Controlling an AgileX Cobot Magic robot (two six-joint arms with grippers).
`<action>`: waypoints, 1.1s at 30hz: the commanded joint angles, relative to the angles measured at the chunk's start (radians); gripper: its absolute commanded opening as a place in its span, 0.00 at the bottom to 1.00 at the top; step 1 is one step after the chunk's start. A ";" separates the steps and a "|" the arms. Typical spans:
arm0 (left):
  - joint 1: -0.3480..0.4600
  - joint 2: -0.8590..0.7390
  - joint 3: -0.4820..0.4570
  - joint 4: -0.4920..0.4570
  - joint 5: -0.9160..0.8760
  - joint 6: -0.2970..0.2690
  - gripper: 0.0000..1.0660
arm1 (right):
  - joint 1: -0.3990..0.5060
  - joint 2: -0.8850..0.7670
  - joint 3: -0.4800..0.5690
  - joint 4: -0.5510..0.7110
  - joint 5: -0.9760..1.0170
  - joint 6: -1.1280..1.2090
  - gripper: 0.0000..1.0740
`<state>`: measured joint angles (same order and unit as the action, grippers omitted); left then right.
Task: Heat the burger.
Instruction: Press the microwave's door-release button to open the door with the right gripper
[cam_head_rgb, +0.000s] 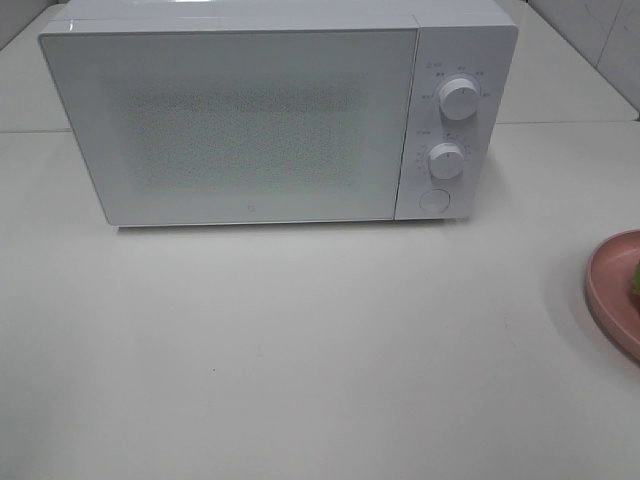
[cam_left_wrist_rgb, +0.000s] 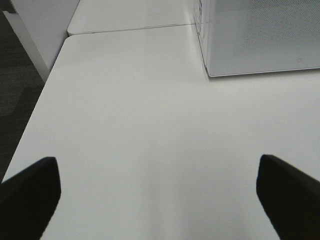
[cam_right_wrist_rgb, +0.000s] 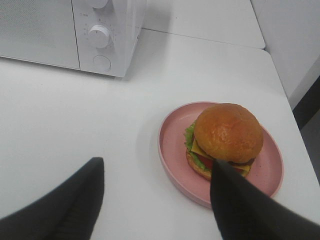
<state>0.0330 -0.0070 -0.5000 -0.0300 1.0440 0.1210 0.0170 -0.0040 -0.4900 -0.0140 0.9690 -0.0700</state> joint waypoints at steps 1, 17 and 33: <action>0.004 -0.018 0.002 -0.002 -0.009 -0.004 0.95 | -0.002 -0.027 0.000 0.000 -0.009 0.002 0.58; 0.004 -0.018 0.002 -0.002 -0.009 -0.004 0.95 | -0.002 -0.022 -0.012 -0.002 -0.023 0.000 0.58; 0.004 -0.018 0.002 -0.002 -0.009 -0.004 0.95 | -0.002 0.336 -0.041 -0.022 -0.649 -0.098 0.31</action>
<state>0.0330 -0.0070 -0.5000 -0.0300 1.0440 0.1210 0.0170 0.3330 -0.5250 -0.0300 0.3640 -0.1480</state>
